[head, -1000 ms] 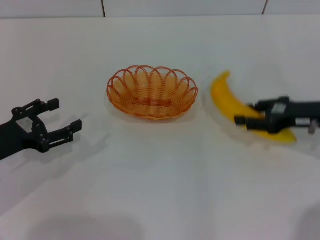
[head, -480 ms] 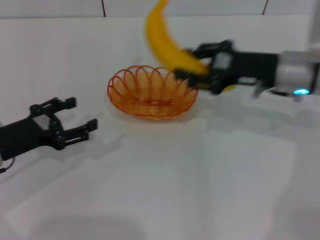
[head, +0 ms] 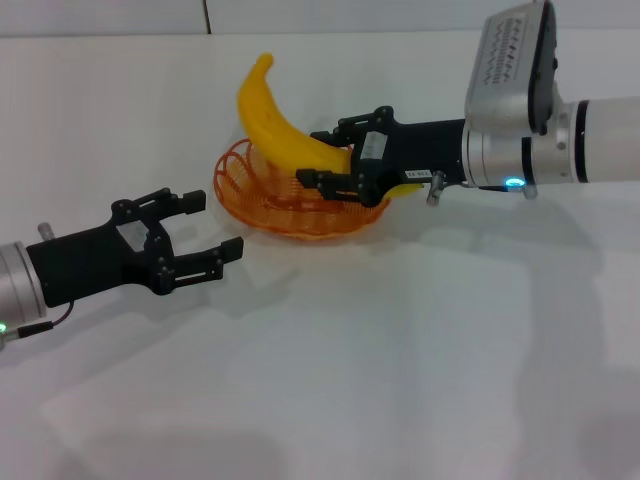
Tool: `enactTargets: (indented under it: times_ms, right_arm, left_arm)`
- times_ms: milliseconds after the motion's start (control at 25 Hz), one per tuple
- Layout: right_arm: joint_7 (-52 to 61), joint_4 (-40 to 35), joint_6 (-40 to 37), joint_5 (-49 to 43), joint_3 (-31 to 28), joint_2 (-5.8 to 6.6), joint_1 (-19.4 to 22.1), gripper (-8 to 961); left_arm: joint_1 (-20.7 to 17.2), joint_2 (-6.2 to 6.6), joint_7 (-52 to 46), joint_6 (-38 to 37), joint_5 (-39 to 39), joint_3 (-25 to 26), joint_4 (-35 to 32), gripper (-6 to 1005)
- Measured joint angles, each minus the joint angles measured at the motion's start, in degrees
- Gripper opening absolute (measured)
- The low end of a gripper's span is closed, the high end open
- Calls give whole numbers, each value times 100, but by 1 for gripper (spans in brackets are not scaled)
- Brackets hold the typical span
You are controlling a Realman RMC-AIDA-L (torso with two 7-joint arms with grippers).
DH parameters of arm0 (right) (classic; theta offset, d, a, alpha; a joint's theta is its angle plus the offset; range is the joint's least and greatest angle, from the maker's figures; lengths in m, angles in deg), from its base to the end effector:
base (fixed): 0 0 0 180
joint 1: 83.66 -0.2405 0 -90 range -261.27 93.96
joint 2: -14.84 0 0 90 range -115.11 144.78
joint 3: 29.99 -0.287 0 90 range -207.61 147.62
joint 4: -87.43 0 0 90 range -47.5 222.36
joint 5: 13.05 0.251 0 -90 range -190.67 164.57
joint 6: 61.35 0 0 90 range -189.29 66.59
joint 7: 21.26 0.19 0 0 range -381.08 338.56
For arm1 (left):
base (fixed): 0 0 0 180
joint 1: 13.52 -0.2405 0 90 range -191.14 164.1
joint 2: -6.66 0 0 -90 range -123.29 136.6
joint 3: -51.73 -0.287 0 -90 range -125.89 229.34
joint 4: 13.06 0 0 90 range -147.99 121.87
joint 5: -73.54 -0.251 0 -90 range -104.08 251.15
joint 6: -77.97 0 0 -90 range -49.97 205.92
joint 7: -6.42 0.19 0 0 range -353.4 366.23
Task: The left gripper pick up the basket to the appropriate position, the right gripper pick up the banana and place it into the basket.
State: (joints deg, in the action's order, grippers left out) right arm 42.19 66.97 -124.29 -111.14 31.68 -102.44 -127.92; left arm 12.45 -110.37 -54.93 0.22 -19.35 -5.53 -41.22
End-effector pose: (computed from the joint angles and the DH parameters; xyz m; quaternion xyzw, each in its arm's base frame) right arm 0.2415 0.4639 -0.1305 -0.9672 0.0914 0.1548 0.1795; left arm -0.3124 0.3846 -0.0853 -0.9354 -0.1575 -0.2500 0.1943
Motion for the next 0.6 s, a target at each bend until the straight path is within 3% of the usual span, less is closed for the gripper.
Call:
enactTargets:
  times_ms: [240,400,480,600]
  right_arm:
    - [537,-32,441,38,536,-8,-14,569]
    - [599,-273,-33,384,561,32,100,614]
    - [646,-668,-501,583,519,62,375,645]
    - [769,-1543,-1154,748,458,123,1102,690]
  left_arm:
    - [-18,3,1,-38,27,-7,-3,849]
    - [-100,16,1,-39,27,30,-15,849]
    - [-202,29,1,-39,30,60,-67,849]
    - [-304,31,5,-38,34,101,-129,849]
